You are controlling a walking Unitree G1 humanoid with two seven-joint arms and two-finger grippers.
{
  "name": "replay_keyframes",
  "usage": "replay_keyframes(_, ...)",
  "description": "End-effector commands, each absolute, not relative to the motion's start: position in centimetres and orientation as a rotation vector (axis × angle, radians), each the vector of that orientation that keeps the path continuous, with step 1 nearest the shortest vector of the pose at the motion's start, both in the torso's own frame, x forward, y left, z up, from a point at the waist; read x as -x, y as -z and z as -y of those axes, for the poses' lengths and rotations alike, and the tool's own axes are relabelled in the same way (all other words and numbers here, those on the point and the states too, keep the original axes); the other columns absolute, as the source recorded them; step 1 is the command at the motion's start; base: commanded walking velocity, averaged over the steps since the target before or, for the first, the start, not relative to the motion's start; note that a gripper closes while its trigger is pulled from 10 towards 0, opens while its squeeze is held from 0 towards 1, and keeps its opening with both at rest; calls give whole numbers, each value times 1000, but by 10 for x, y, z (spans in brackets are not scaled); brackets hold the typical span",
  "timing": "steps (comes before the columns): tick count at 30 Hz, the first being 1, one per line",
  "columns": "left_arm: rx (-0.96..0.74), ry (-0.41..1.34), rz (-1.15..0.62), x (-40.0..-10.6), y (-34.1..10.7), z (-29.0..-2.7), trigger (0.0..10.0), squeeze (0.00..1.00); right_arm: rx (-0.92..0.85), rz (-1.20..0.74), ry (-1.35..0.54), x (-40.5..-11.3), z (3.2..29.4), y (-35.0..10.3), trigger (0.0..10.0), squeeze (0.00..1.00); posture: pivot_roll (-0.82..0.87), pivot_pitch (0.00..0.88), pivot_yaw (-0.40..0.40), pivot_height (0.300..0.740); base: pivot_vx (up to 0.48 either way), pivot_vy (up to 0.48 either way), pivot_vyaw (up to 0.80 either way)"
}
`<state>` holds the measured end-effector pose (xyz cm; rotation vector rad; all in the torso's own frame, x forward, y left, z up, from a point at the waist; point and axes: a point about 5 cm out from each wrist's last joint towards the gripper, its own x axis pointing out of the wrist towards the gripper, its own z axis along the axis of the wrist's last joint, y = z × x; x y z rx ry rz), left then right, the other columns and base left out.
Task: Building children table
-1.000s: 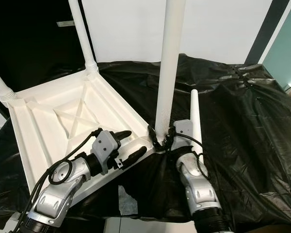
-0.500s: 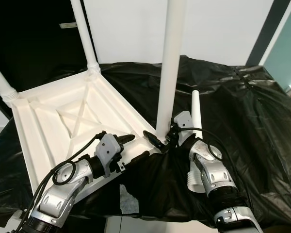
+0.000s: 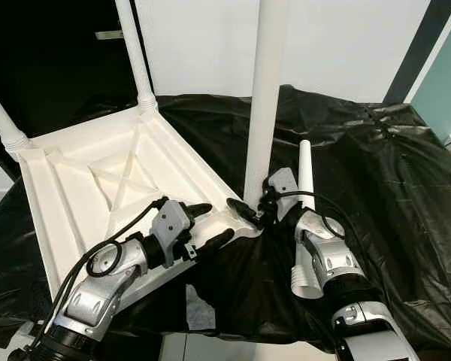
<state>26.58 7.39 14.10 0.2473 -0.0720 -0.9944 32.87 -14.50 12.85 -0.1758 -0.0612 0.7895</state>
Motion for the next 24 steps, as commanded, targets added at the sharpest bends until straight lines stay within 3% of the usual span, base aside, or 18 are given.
replay_keyframes(1, -238, 953, 65, -266, -137, -78, 10000, 0, 168, 18, -744, -326, 147, -117, 10000, 0, 21, 0, -51, 740, 0, 0, 0)
replay_keyframes(19, -230, 871, 6, -257, -124, -86, 10000, 0, 10, -14, -197, -301, 126, -95, 10000, 0, 18, 0, -49, 740, 0, 0, 0)
replay_keyframes(20, -233, 846, 4, -259, -124, -89, 10000, 0, -38, -2, -143, -297, 116, -98, 10000, 0, 0, 0, -42, 740, 0, 0, 0)
replay_keyframes(24, -221, 830, 11, -261, -126, -90, 10000, 0, -65, 11, -162, -294, 108, -102, 10000, 0, -7, 0, -38, 740, 0, 0, 0)
